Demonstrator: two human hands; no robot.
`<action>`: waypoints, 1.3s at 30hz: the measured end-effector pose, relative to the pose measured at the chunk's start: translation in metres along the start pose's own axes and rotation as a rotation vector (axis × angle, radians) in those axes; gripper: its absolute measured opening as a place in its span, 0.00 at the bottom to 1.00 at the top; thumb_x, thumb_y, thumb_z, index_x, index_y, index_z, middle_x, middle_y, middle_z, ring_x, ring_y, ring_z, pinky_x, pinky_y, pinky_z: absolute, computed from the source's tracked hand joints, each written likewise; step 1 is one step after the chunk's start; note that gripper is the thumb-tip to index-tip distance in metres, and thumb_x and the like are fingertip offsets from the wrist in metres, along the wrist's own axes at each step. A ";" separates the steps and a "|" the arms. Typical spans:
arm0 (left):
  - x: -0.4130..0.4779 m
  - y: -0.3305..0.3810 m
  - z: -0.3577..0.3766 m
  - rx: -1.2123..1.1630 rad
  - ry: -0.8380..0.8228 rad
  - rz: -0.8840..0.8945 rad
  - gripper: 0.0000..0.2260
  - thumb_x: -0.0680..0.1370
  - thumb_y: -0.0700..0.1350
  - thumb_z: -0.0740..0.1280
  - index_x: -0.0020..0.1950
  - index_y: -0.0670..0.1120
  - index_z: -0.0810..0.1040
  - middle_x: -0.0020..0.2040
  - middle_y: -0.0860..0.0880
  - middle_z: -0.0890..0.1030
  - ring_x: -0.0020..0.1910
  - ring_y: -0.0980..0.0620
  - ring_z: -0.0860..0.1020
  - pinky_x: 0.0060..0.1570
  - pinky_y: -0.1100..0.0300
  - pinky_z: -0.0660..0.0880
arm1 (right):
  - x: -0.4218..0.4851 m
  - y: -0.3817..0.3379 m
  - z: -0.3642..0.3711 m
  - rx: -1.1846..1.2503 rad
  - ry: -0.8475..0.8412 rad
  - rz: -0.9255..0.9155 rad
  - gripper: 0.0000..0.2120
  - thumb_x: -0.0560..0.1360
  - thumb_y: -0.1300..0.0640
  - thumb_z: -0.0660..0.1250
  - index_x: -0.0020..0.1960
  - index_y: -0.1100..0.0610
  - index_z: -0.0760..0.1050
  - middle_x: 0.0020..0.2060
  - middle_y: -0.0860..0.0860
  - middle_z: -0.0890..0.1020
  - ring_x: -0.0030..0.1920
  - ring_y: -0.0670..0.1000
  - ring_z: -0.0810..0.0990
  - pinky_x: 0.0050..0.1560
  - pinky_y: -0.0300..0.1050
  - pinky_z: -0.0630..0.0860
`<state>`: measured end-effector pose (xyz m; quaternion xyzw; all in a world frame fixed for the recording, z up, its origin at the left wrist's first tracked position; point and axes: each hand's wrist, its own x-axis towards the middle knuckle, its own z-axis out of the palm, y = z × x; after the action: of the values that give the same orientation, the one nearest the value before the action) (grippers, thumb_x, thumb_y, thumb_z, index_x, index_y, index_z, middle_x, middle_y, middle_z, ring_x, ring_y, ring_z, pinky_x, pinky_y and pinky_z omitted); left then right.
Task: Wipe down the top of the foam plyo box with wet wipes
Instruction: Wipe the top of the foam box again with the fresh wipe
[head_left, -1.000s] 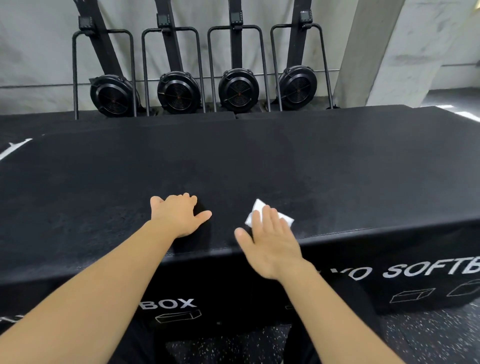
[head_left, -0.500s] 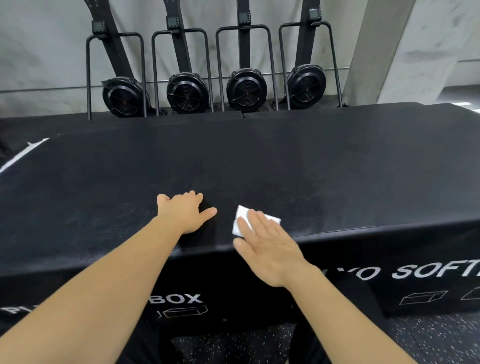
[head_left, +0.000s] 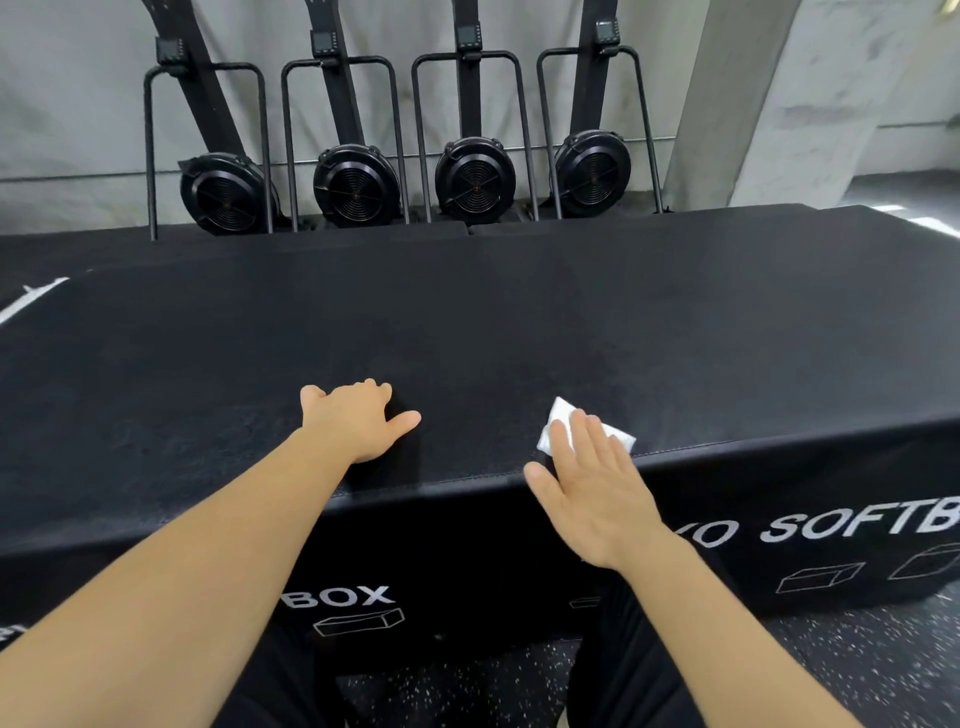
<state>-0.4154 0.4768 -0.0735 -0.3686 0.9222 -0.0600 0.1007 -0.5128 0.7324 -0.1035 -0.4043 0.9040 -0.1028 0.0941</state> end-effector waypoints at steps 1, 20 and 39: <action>0.000 0.000 0.000 -0.004 0.003 0.002 0.29 0.79 0.68 0.47 0.73 0.53 0.66 0.71 0.53 0.69 0.66 0.52 0.72 0.61 0.51 0.58 | -0.001 -0.010 0.003 0.017 -0.018 -0.015 0.34 0.82 0.38 0.41 0.81 0.55 0.40 0.80 0.54 0.38 0.79 0.53 0.34 0.78 0.51 0.38; -0.003 0.027 -0.011 -0.049 0.100 -0.006 0.18 0.81 0.53 0.55 0.69 0.50 0.69 0.69 0.51 0.71 0.63 0.51 0.73 0.62 0.51 0.58 | -0.008 0.024 0.006 -0.059 0.076 -0.217 0.30 0.82 0.41 0.37 0.82 0.52 0.42 0.81 0.49 0.41 0.79 0.48 0.34 0.76 0.44 0.30; 0.016 0.053 -0.022 -0.106 0.034 0.028 0.22 0.81 0.58 0.56 0.74 0.56 0.65 0.69 0.57 0.72 0.68 0.51 0.70 0.63 0.52 0.57 | 0.007 0.045 -0.016 -0.056 0.308 0.136 0.27 0.78 0.41 0.39 0.61 0.58 0.67 0.64 0.54 0.69 0.65 0.56 0.63 0.69 0.50 0.60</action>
<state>-0.4668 0.5047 -0.0638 -0.3596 0.9306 -0.0157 0.0661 -0.5532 0.7582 -0.1003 -0.3239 0.9356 -0.1315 -0.0501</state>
